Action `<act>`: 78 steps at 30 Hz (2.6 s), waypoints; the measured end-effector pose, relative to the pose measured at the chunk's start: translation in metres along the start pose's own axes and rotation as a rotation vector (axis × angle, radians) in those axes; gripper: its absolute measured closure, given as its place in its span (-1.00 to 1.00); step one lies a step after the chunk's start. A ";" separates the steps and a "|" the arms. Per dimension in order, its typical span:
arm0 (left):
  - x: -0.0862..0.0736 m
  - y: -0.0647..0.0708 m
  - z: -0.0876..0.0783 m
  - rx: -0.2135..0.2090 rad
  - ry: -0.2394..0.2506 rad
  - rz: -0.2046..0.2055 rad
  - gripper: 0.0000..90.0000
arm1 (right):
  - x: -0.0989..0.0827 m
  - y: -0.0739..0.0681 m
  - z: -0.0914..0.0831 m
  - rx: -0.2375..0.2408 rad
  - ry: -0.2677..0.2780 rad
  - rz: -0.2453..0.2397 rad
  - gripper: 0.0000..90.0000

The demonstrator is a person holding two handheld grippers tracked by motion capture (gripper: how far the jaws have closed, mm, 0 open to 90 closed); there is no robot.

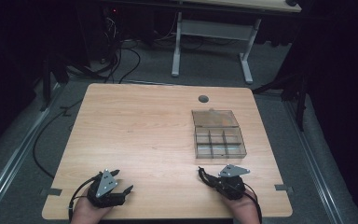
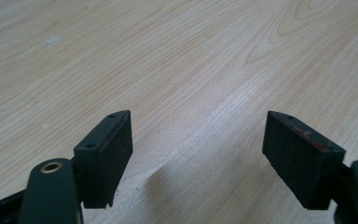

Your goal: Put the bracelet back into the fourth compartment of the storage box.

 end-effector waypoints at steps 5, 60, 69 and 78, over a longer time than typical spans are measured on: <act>0.000 0.000 0.000 0.001 -0.001 0.000 -0.45 | -0.004 0.005 -0.004 -0.019 -0.002 0.009 1.00; 0.000 0.001 0.001 -0.020 -0.006 -0.003 -0.44 | 0.000 0.032 -0.020 -0.120 -0.135 0.171 0.70; 0.000 0.002 0.000 -0.027 -0.002 -0.002 -0.44 | 0.004 0.033 -0.023 -0.097 -0.236 0.189 0.54; 0.000 0.002 0.000 -0.027 0.003 -0.002 -0.44 | 0.005 0.029 -0.022 -0.057 -0.313 0.210 0.49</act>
Point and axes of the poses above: each handheld gripper's, and its own axes: z roughly forward along the jaws, x roughly out of its top, y roughly to its right, the point moved 10 cm from there along z, roughly forward along the jaws, and after that the axes turned 1 degree about -y, right-handed, at the moved point
